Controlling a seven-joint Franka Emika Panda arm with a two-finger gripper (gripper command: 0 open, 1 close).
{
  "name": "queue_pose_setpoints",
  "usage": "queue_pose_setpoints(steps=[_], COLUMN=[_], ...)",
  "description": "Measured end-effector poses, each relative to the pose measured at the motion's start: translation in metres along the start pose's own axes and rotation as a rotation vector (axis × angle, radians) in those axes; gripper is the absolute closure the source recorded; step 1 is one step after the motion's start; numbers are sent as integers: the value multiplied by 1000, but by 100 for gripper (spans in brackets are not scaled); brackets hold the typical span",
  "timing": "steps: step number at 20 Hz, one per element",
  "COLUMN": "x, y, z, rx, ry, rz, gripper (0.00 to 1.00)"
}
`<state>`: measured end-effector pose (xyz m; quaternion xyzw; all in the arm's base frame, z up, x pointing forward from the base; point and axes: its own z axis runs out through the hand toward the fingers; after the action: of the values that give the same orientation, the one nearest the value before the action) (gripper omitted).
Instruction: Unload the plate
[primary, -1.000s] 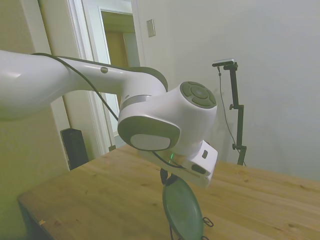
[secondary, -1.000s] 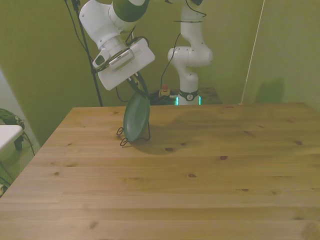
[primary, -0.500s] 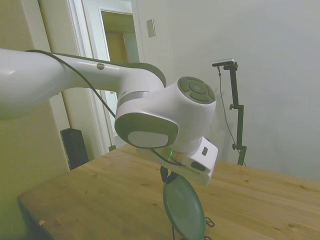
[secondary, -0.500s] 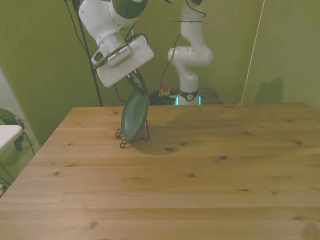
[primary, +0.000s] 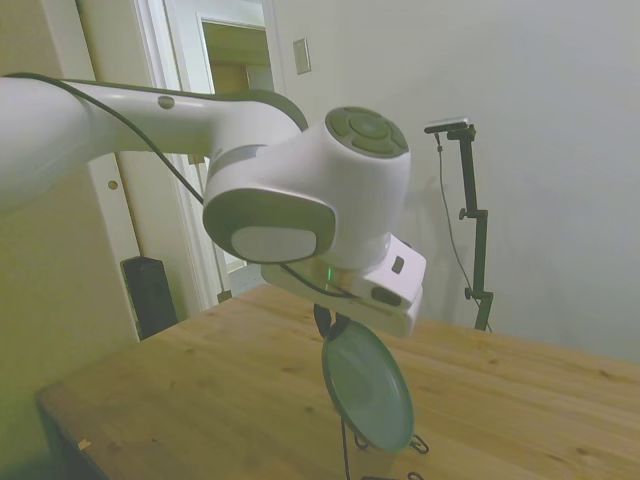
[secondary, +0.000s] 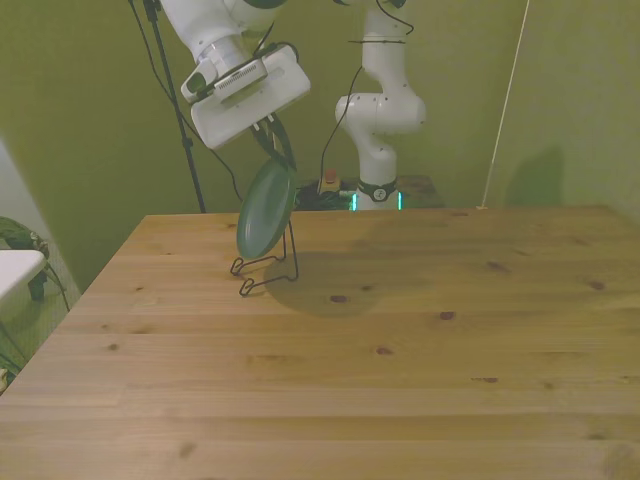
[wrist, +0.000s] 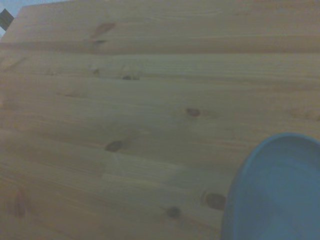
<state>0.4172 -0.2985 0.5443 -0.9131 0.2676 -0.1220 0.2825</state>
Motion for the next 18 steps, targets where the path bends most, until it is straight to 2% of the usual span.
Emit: queue_pose_setpoints(steps=[5,10,14,18], x=[-5,-2,11,36], y=[-29,-70,-129,-183], z=[-36,-56,-37,16], rx=[-13,-17,-21,-56], ry=[43,66,99,122], rz=[-18,-1,35,63], gripper=[100,100,100,100])
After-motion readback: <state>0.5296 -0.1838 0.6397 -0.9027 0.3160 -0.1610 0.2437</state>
